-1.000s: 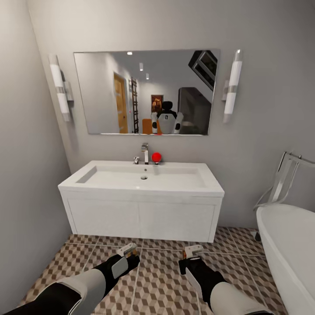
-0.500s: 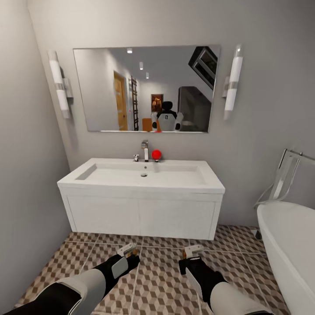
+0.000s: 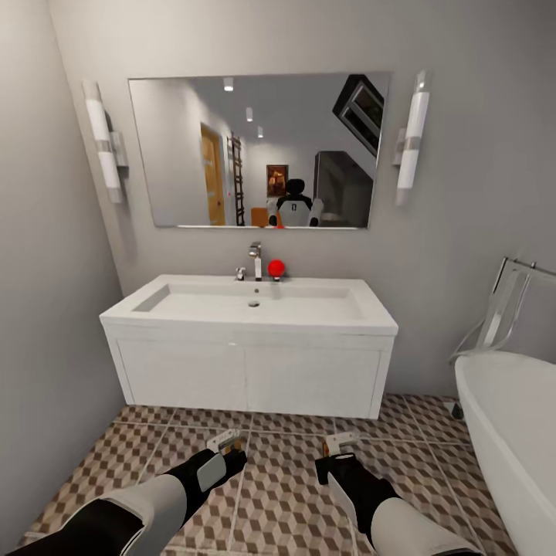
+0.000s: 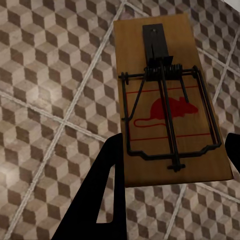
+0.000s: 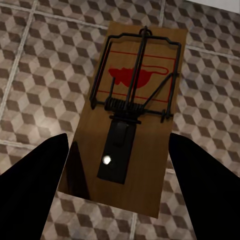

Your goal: Take the four mousetraps from the cabinet in the bathroom and place them on the bathroom floor. Make sure all four end up on the same floor surface, and ensure that at least two of them are either under or directly next to the same bathroom sink.

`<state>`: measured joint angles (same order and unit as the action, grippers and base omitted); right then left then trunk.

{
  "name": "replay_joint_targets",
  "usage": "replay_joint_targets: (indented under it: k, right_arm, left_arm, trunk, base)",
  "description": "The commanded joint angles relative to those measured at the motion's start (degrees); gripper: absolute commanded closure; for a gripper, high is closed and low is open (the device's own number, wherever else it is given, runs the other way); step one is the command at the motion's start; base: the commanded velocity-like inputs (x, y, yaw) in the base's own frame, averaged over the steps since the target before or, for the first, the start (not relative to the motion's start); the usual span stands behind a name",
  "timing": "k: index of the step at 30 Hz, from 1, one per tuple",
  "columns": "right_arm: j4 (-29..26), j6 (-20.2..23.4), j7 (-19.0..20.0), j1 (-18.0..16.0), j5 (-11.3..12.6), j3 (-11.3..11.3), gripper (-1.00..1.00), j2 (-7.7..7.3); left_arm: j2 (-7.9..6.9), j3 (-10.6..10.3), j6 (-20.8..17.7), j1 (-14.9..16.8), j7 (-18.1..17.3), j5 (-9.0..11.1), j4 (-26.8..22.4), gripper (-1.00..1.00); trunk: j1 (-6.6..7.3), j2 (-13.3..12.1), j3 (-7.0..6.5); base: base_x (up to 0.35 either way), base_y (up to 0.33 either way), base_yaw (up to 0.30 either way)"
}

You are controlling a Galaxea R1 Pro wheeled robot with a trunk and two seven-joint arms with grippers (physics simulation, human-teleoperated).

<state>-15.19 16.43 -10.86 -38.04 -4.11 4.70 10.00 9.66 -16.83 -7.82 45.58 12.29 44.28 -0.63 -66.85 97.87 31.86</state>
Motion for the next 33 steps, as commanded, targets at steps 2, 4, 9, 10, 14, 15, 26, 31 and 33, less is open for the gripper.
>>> replay_joint_targets:
  k: [2, 4, 9, 10, 14, 15, 26, 31, 33]
  right_arm:
    - [-0.10, 0.53, -0.14, -0.02, -0.41, 0.31, 1.00, 0.00]
    - [-0.10, 0.53, -0.13, -0.02, -0.42, 0.31, 1.00, 0.00]
    - [-0.10, 0.53, -0.07, -0.02, -0.45, 0.31, 1.00, 0.00]
    - [-0.10, 0.53, -0.06, -0.02, -0.45, 0.31, 1.00, 0.00]
    - [-0.09, 0.53, -0.04, -0.02, -0.44, 0.31, 1.00, 0.00]
    - [-0.09, 0.53, -0.04, -0.02, -0.45, 0.31, 1.00, 0.00]
    - [-0.10, 0.53, -0.03, -0.02, -0.46, 0.31, 1.00, 0.00]
    - [-0.10, 0.53, -0.03, -0.02, -0.46, 0.31, 1.00, 0.00]
    - [-0.10, 0.52, -0.03, -0.02, -0.46, 0.34, 1.00, 0.00]
  left_arm:
    - [0.01, -0.49, -0.26, 0.03, 0.28, 0.37, -0.07, 1.00]
    - [0.01, -0.49, -0.26, 0.03, 0.28, 0.37, -0.07, 1.00]
    - [0.01, -0.49, -0.25, 0.03, 0.28, 0.37, -0.07, 1.00]
    - [0.02, -0.49, -0.25, 0.03, 0.28, 0.37, -0.07, 1.00]
    - [0.01, -0.49, -0.26, 0.03, 0.30, 0.37, -0.07, 1.00]
    - [0.01, -0.49, -0.25, 0.03, 0.33, 0.37, -0.07, 1.00]
    - [0.00, -0.49, -0.26, 0.03, 0.32, 0.40, -0.07, 1.00]
    - [0.00, -0.49, -0.23, 0.03, 0.36, 0.39, -0.07, 1.00]
    - [0.00, -0.49, -0.23, 0.03, 0.36, 0.39, -0.07, 1.00]
  trunk:
    - [-0.44, 0.85, 0.42]
    - [-0.88, 1.65, 0.78]
    - [-1.98, 3.66, 1.68]
    - [-2.20, 4.06, 1.86]
    - [-3.08, 5.66, 2.58]
    - [-3.30, 6.06, 2.76]
    - [-5.71, 10.47, 4.73]
    - [-6.81, 12.48, 5.63]
    - [-7.25, 13.28, 5.99]
  base:
    - [0.000, 0.000, 0.000]
    - [0.000, 0.000, 0.000]
    - [0.000, 0.000, 0.000]
    - [0.000, 0.000, 0.000]
    - [0.000, 0.000, 0.000]
    - [0.000, 0.000, 0.000]
    - [0.000, 0.000, 0.000]
    - [0.000, 0.000, 0.000]
    - [0.000, 0.000, 0.000]
